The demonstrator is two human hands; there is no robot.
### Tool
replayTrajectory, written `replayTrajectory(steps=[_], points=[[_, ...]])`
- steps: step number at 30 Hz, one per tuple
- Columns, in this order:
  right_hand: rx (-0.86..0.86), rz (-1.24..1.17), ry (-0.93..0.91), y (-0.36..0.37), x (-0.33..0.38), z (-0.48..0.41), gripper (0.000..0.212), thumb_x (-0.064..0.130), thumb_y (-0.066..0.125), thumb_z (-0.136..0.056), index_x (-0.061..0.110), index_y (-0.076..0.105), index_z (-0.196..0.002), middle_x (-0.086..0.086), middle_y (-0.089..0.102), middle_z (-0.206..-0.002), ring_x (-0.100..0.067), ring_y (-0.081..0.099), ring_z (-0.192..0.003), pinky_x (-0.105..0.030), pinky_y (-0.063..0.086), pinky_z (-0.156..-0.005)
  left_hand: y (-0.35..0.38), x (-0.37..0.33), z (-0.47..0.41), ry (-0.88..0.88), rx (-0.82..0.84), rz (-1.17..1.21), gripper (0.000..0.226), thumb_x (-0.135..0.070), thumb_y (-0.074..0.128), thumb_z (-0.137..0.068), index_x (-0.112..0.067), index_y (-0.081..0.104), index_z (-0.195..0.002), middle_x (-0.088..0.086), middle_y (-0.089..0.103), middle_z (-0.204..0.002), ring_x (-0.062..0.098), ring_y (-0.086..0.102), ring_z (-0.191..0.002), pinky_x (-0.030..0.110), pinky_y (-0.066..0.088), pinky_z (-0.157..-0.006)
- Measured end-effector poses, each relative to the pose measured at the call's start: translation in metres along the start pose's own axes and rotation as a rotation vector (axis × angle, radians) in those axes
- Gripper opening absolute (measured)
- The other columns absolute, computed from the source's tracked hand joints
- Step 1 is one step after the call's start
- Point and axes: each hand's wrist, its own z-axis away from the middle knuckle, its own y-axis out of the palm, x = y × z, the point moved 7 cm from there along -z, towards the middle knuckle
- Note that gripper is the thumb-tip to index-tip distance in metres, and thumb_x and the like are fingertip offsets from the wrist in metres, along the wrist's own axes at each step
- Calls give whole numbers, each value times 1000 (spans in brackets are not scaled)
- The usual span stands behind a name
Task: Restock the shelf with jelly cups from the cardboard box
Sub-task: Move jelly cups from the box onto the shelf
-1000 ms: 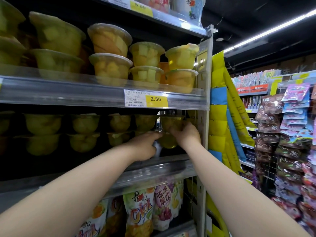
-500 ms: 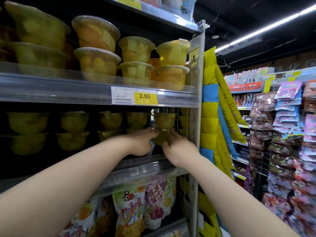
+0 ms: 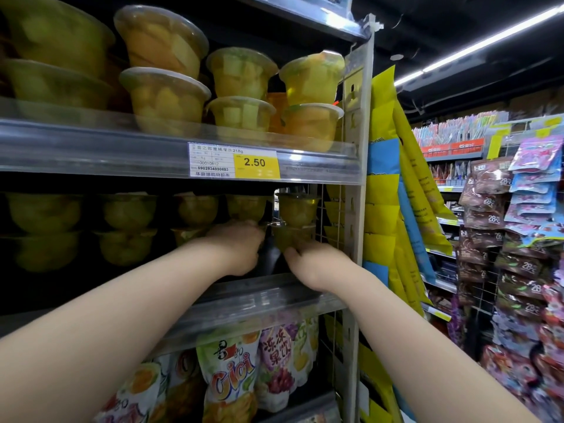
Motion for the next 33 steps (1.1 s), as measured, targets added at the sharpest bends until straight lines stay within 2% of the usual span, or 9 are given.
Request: replayTrajectory(steps=[2, 6, 14, 19, 22, 26, 28, 30, 33], points=[[28, -7, 9, 2, 1, -3, 51, 42, 21, -100, 12, 40, -136, -18, 49, -135, -33, 50, -110, -36, 44, -87, 3, 1, 0, 11, 11, -42, 46, -12, 44, -91, -13, 45, -137, 6, 35, -149, 31, 39, -131, 40, 41, -103], [16, 21, 4, -4, 5, -5, 59, 46, 21, -99, 18, 22, -151, -16, 36, -149, -35, 44, -126, -41, 42, -99, 1, 3, 1, 33, 14, -77, 50, -14, 41, -94, -15, 39, -143, 2, 28, -154, 28, 34, -136, 39, 37, -107], [108, 28, 2, -4, 14, -11, 58, 45, 18, -102, 20, 15, -153, -12, 20, -158, -32, 31, -139, -36, 33, -104, -2, 6, 9, 41, 34, -13, 54, -15, 36, -97, -15, 29, -150, 0, 19, -159, 25, 29, -141, 38, 32, -111], [98, -29, -14, -1, 14, -17, 52, 43, 23, -101, 20, 34, -146, -12, 38, -148, -30, 43, -127, -32, 36, -85, 1, 6, 13, 37, 42, 51, 52, -16, 36, -97, -14, 30, -149, 1, 17, -160, 26, 28, -142, 33, 30, -112], [94, -51, 11, -2, 12, -11, 52, 47, 24, -100, 21, 41, -143, -9, 46, -143, -28, 48, -122, -32, 40, -85, -3, 5, 19, 31, 48, 134, 49, -19, 39, -98, -16, 34, -147, 4, 20, -159, 23, 27, -142, 30, 29, -112], [-223, -60, -54, -19, 16, 14, 40, 41, 32, -99, 18, 63, -111, -10, 63, -110, -27, 57, -98, -31, 44, -77, -13, 8, 43, 33, 40, 207, 47, -30, 40, -100, -19, 37, -146, 1, 24, -157, 21, 28, -141, 22, 26, -107], [-381, -69, -114, -15, 22, 32, 42, 40, 31, -99, 16, 65, -93, -10, 65, -99, -30, 58, -99, -34, 42, -82, -14, 14, 63, 16, 46, 228, 49, -37, 38, -101, -17, 37, -146, 5, 28, -155, 21, 28, -141, 22, 24, -107], [-476, -1, -148, 0, 29, 49, 57, 49, 19, -94, 21, 66, -107, -7, 64, -118, -28, 49, -121, -40, 32, -103, -12, 25, 86, -14, 20, 271, 49, -39, 35, -102, -15, 41, -144, 8, 34, -152, 23, 31, -139, 25, 27, -110], [-530, -46, -144, 23, 43, 80, 68, 54, 10, -90, 25, 42, -143, -5, 36, -152, -25, 21, -144, -44, 12, -116, -8, 49, 128, -78, -75, 200, 51, -47, 29, -100, -22, 41, -143, 4, 41, -148, 25, 40, -133, 35, 38, -104]])
